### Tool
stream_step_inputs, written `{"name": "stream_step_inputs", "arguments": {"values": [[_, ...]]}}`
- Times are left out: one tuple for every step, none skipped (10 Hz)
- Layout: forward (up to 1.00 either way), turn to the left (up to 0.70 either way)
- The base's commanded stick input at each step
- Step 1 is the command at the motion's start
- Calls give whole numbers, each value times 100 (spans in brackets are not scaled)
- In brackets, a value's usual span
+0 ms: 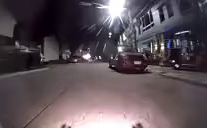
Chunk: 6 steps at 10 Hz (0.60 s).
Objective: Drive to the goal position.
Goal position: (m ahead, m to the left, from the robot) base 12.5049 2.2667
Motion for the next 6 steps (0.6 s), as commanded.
{"name": "stream_step_inputs", "arguments": {"values": [[45,0],[45,0],[45,0],[45,0],[53,0],[60,0]]}}
